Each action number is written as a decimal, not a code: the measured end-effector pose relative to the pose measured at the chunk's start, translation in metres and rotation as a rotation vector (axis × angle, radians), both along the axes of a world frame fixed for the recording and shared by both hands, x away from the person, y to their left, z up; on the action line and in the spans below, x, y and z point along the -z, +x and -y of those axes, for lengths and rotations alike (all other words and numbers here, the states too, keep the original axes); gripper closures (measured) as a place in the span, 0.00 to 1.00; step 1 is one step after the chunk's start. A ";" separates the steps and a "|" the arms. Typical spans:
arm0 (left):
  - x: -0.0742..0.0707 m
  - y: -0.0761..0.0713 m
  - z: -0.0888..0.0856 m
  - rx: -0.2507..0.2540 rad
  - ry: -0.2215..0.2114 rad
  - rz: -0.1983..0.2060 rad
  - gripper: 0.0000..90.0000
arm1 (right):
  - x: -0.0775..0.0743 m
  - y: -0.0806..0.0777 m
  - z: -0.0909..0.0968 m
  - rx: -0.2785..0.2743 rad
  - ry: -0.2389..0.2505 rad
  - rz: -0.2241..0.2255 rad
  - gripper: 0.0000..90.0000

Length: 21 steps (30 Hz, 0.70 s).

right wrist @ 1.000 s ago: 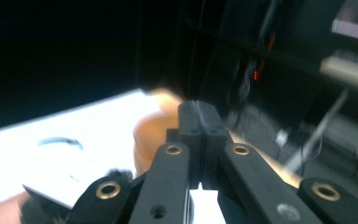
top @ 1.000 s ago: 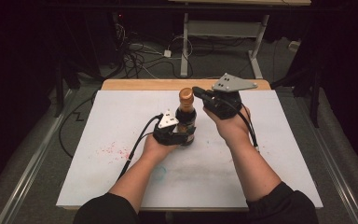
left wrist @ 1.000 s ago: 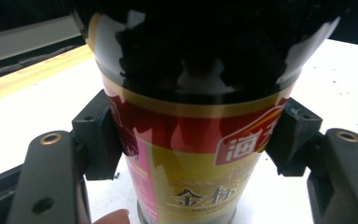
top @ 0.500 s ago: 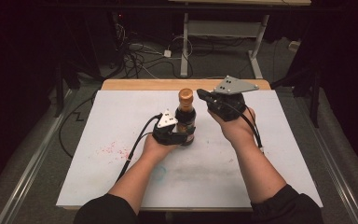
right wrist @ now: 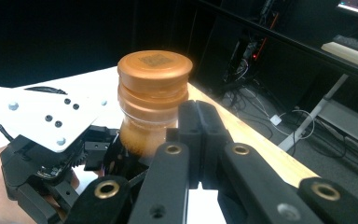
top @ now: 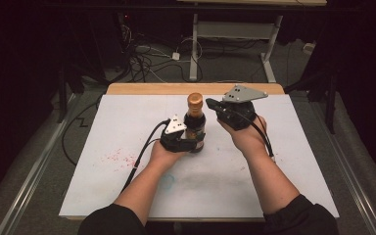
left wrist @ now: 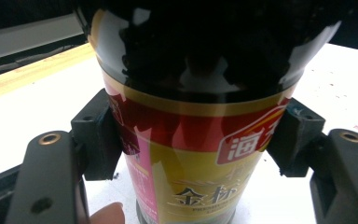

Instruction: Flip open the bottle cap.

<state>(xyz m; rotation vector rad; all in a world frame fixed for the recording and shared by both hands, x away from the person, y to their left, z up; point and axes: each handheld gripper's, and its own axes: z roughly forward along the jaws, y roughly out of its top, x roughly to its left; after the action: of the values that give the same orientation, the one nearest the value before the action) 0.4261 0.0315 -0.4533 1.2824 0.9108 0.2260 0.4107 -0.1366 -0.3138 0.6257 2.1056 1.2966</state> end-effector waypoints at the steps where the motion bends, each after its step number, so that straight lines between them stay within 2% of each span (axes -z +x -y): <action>1: 0.000 0.000 0.000 0.001 0.000 0.000 0.32 | 0.000 0.000 0.000 -0.001 -0.001 0.000 1.00; 12: 0.000 0.000 -0.001 0.011 0.001 -0.002 0.32 | 0.000 0.001 -0.003 -0.010 -0.014 -0.010 1.00; 13: 0.002 0.001 -0.009 0.039 0.115 0.012 0.32 | 0.000 0.002 -0.003 -0.013 -0.019 -0.007 1.00; 14: 0.000 0.000 -0.002 0.017 0.001 -0.002 0.32 | 0.000 0.002 -0.004 -0.015 -0.025 -0.003 1.00; 21: 0.000 0.000 -0.003 0.028 0.000 0.004 0.32 | -0.003 0.000 -0.009 -0.025 -0.041 0.008 1.00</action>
<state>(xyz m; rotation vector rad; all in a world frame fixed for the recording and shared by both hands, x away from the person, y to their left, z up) 0.4264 0.0343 -0.4536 1.2939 0.8893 0.2065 0.4103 -0.1279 -0.3108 0.5777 2.1348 1.2645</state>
